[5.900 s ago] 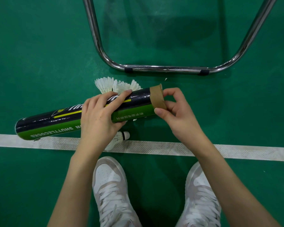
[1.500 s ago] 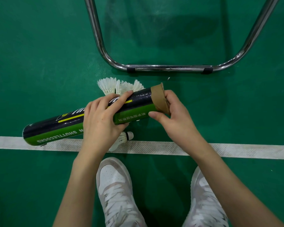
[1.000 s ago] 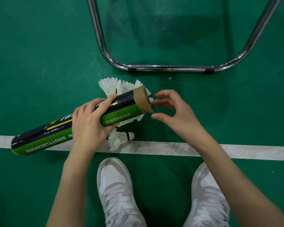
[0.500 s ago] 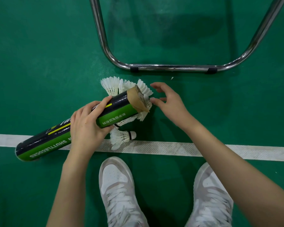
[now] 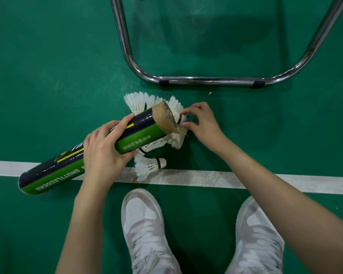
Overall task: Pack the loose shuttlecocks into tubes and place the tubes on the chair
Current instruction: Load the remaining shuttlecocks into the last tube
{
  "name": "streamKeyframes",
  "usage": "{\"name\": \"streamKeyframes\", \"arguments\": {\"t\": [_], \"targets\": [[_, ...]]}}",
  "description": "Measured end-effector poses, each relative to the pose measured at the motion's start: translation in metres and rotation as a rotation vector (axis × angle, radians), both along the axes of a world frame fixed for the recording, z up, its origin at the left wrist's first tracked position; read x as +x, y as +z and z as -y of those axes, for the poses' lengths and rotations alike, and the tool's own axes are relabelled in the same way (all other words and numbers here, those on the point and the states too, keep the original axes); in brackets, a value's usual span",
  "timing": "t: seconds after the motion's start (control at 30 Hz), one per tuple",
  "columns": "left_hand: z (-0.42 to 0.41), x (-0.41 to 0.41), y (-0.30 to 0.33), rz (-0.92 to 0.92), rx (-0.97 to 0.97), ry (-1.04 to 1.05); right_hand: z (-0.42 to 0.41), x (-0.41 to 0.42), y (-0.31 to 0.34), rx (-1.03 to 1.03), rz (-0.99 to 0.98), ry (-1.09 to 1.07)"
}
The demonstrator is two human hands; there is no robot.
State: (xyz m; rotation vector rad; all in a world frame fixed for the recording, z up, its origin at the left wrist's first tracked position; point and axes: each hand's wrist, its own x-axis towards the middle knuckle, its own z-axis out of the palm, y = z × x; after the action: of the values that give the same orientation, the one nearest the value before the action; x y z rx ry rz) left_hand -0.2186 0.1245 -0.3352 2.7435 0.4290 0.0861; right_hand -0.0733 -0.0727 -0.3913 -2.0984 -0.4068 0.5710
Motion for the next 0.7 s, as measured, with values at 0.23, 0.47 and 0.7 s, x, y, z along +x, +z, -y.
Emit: {"name": "streamKeyframes", "arguments": {"t": [0.23, 0.47, 0.7], "targets": [[0.010, 0.005, 0.002, 0.011, -0.002, -0.035, 0.059, -0.013, -0.008, -0.088, 0.068, -0.148], [0.034, 0.014, -0.001, 0.014, 0.010, -0.112, 0.124, -0.025, -0.008, -0.276, 0.061, -0.331], [0.049, 0.021, -0.002, 0.011, 0.018, -0.146, 0.133, -0.031, 0.002, -0.259, -0.014, -0.290]]}}
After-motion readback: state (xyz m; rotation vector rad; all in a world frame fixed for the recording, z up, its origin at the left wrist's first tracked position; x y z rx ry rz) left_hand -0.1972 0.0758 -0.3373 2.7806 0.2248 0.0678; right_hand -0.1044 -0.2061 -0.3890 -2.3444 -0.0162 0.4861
